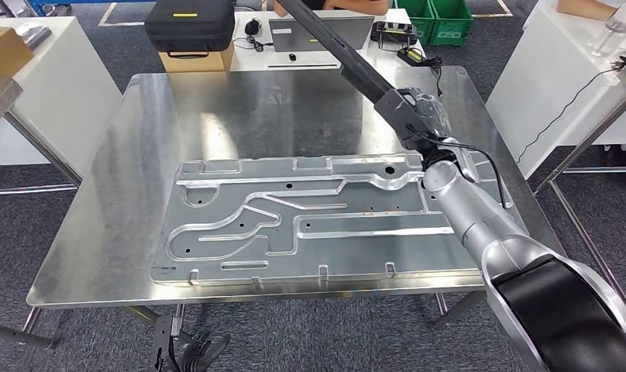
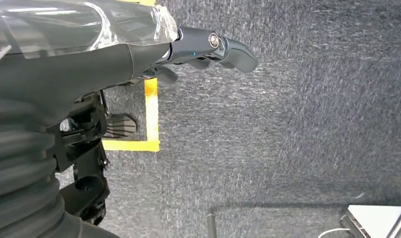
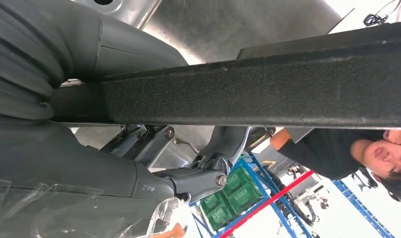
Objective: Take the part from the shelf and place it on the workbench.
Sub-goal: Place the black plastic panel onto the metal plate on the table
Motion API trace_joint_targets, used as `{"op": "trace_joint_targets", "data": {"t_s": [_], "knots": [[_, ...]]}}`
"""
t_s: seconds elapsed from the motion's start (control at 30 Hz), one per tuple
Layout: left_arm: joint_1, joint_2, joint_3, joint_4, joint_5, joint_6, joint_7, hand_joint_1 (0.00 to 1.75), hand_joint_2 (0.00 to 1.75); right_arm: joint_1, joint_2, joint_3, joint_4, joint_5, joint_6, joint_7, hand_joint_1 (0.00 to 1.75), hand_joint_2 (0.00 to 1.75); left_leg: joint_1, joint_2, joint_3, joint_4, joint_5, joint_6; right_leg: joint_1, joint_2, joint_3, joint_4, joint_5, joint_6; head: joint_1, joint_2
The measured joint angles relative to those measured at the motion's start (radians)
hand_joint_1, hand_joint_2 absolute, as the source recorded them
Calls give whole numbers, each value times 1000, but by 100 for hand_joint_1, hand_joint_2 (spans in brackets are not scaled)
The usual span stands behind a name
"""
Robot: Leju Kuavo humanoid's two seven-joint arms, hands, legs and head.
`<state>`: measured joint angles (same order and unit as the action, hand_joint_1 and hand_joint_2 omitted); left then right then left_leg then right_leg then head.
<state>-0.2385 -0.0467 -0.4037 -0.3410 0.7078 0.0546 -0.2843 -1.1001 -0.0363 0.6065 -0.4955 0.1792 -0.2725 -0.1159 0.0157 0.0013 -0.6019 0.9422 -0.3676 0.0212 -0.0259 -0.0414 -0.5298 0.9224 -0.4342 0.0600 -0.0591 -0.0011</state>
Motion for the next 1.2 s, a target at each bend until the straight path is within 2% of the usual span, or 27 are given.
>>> {"op": "trace_joint_targets", "data": {"t_s": [0.1,0.13,0.17,0.23,0.27,0.3,0.33,0.37,0.4,0.43,0.47,0.5,0.6,0.63,0.67,0.7,0.77,0.8,0.83,0.87,0.93,0.97,1.0,1.1,1.13,1.2], "knots": [[-1,0,-3,0,7,-6,-2,0,175,-1,6,1,4,3,-1,-3,175,175,1,-1,9,-14,2,11,-1,3,3,-1,-3,6,1,0],[-2,0,-4,0,8,-7,-4,0,175,-3,6,1,4,5,-2,-4,175,175,4,-1,16,-23,4,17,-2,10,-5,17,-15,7,2,0],[-4,0,-5,0,10,-9,-6,0,175,-4,6,1,5,9,-2,-4,175,175,7,-1,24,-32,7,22,-2,20,-23,57,-35,7,2,0],[-7,-1,-7,0,14,-11,-7,0,175,-5,5,1,8,15,-3,-3,175,175,10,-3,31,-36,6,27,-4,35,-96,196,-93,8,4,0],[-8,-2,-9,0,17,-12,-7,0,175,-3,4,1,10,16,-3,-2,175,175,11,-6,34,-36,4,27,-5,38,-135,263,-112,10,4,0],[-7,-3,-11,0,18,-12,-7,0,175,0,3,1,12,16,-4,-1,175,175,13,-9,37,-35,1,25,-6,39,-163,301,-114,13,4,0],[-5,-3,-12,0,20,-12,-7,0,175,2,2,2,14,16,-4,1,175,175,16,-14,42,-34,-3,20,-9,39,-170,297,-94,17,4,0],[-4,-3,-13,0,20,-12,-7,0,175,4,0,2,16,17,-4,2,175,175,21,-18,46,-31,-8,13,-12,39,-158,253,-55,21,5,0],[-3,-3,-14,0,20,-12,-7,0,175,4,-1,2,16,17,-4,3,175,175,24,-22,50,-26,-16,4,-17,39,-132,180,-8,26,5,0],[-4,-3,-15,0,20,-12,-7,0,175,3,-2,2,17,17,-4,3,175,175,25,-24,51,-19,-24,-6,-21,42,-104,110,25,31,6,0],[-5,-2,-16,0,19,-12,-7,0,175,2,-3,2,18,17,-4,3,175,175,24,-26,50,-13,-31,-15,-23,45,-84,61,44,30,6,0],[-5,-2,-18,0,19,-12,-8,0,175,3,-3,2,19,17,-4,4,175,175,23,-27,49,-9,-36,-21,-24,49,-75,36,48,26,7,0],[-3,-2,-24,0,19,-12,-8,0,175,6,-4,3,20,18,-4,5,175,175,28,-28,48,-8,-42,-31,-18,50,-76,39,36,-3,6,0],[-2,-2,-25,0,19,-12,-8,0,175,5,-5,3,20,19,-4,5,175,175,30,-24,40,8,-52,-33,-17,50,-75,40,34,-12,6,0],[-2,-2,-27,0,20,-12,-8,0,175,3,-5,3,19,19,-4,5,175,175,30,-19,21,47,-71,-35,-17,50,-73,39,33,-19,5,0],[-1,-2,-29,0,21,-12,-8,0,175,2,-5,3,19,20,-4,5,175,175,29,-14,-12,111,-97,-35,-16,50,-70,39,31,-24,4,0],[3,-2,-31,0,22,-12,-9,0,175,5,-5,3,19,20,-4,6,175,175,23,-12,-101,268,-148,-31,-10,51,-65,39,24,-33,4,0],[5,-2,-31,0,22,-12,-9,0,175,8,-5,3,19,21,-4,6,175,175,20,-12,-136,317,-154,-28,-7,50,-62,39,21,-35,3,0],[8,-2,-32,0,22,-12,-9,0,175,11,-5,3,19,21,-4,6,175,175,17,-11,-152,325,-139,-23,-4,50,-57,39,17,-37,3,0],[11,-2,-32,0,22,-12,-10,0,175,12,-5,3,19,21,-4,6,175,175,13,-11,-145,287,-106,-15,-1,49,-51,39,13,-37,3,0],[16,-2,-33,0,23,-11,-10,0,175,10,-5,3,19,22,-4,6,175,175,3,-9,-85,136,-21,3,4,46,-37,39,4,-34,3,0],[18,-2,-34,0,24,-8,-9,0,175,7,-6,3,19,23,-4,6,175,175,-2,-6,-57,71,6,9,7,45,-33,39,-1,-31,4,0],[18,-3,-35,0,25,-5,-9,0,175,5,-7,3,19,25,-4,6,175,175,-4,-3,-38,29,22,8,11,44,-32,41,-7,-30,4,0],[18,-7,-38,0,29,2,-6,0,175,3,-10,4,19,32,-4,5,175,175,-5,-5,-30,9,26,-10,16,40,-33,44,-14,-54,7,0],[17,-8,-38,0,31,3,-5,0,175,3,-9,4,19,34,-3,4,175,175,-6,-7,-31,9,25,-11,16,38,-32,42,-12,-60,8,0],[13,-7,-39,0,33,3,-4,0,175,2,-8,5,19,37,-1,4,175,175,-8,-11,-33,10,26,-6,15,36,-30,37,-9,-53,8,0]]}}
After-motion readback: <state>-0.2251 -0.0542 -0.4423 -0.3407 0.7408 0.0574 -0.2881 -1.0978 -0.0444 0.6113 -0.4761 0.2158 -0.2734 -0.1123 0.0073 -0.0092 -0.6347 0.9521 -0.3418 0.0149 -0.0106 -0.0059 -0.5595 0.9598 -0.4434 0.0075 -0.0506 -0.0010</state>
